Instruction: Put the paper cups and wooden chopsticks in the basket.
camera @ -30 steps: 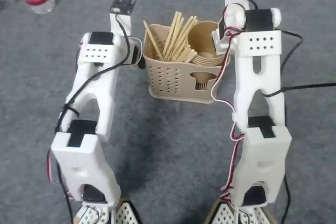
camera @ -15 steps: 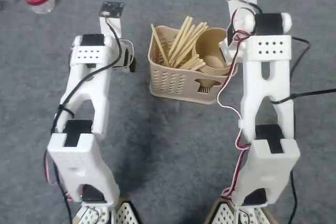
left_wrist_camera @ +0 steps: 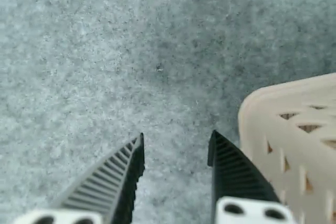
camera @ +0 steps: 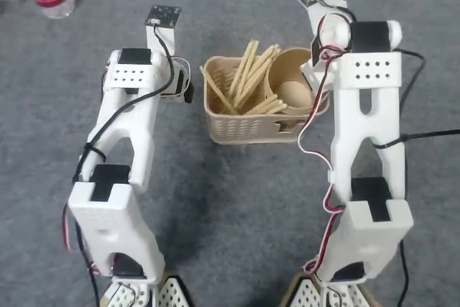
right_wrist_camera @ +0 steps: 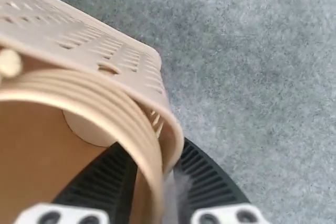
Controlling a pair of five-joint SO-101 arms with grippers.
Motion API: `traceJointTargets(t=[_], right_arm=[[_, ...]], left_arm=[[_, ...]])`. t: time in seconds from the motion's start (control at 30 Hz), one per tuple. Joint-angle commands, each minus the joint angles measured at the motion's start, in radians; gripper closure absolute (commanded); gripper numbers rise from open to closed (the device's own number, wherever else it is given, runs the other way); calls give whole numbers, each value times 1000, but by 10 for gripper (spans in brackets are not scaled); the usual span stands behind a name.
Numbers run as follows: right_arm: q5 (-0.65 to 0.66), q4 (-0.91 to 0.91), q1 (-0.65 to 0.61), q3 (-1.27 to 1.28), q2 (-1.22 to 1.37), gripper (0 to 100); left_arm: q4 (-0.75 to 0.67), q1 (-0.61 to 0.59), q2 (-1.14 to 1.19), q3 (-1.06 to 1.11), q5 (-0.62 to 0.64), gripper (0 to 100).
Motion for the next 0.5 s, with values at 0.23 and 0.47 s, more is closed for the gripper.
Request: traceJointTargets(t=[0.23,0.47], right_arm=[[-17,48,-18,89,-134,991],[-66,48,-48,258,-277,991]], left_arm=[[-101,-9,121,-12,11,807],[-115,-9,126,-5,101,807]])
